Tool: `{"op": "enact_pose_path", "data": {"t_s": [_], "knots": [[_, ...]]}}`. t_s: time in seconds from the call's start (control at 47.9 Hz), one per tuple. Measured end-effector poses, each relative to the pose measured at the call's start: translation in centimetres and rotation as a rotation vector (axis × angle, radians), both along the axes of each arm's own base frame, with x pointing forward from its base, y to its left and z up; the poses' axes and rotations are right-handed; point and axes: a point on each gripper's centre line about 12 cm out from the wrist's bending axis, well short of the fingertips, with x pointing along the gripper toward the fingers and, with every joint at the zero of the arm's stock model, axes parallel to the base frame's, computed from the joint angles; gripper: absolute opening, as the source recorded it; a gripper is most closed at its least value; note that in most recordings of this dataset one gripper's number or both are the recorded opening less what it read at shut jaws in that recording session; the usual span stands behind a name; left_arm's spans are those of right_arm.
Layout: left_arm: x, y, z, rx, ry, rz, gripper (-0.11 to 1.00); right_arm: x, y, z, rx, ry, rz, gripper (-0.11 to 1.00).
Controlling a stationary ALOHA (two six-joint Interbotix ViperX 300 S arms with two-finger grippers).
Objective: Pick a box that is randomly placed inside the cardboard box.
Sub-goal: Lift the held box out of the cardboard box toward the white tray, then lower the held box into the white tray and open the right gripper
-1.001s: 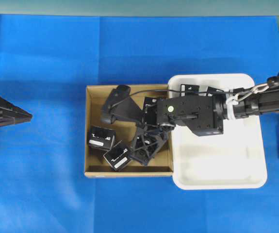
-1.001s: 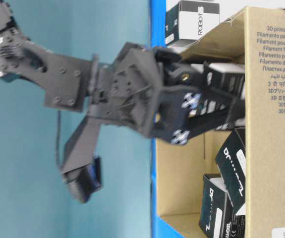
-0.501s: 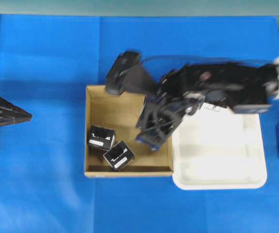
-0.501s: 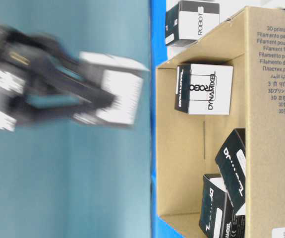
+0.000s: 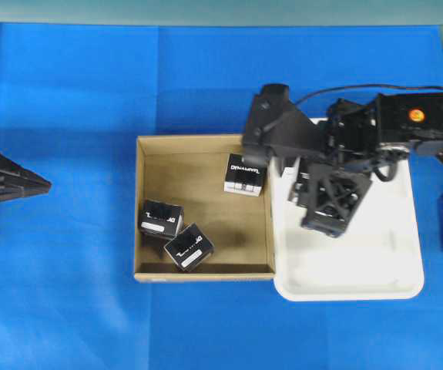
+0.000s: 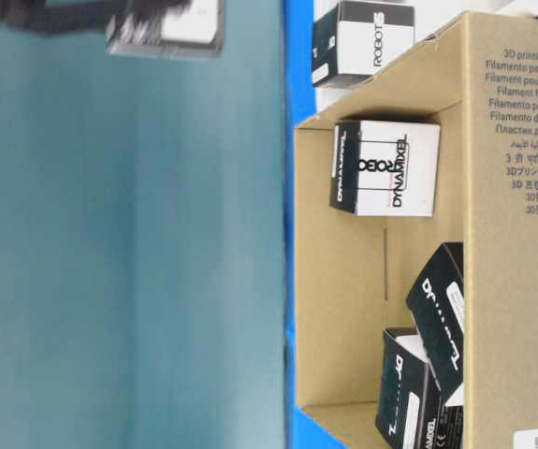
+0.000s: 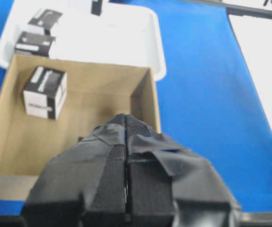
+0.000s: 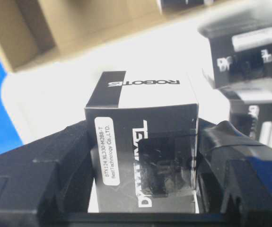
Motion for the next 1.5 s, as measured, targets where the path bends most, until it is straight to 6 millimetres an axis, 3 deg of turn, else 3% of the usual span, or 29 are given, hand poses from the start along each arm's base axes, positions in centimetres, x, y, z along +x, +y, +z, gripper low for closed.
{"op": "enact_pose_path", "data": {"t_s": [0.23,0.668,1.106,1.502], "knots": [[0.0,0.1,0.0,0.0,0.002,0.003,-0.07,-2.3,0.1,-3.6,-0.021,0.031,0.11,0.61],[0.0,0.0,-0.2,0.0,0.006,0.0,-0.07,-3.0,0.1,-9.9,-0.048,-0.062,0.196,0.61],[0.0,0.1,-0.7,0.001,0.017,0.003,-0.07,-2.2,0.1,-13.1,-0.05,-0.044,0.214,0.61],[0.0,0.0,-0.8,0.002,0.02,0.0,-0.07,-0.9,0.1,-13.9,-0.049,-0.047,0.21,0.61]]}}
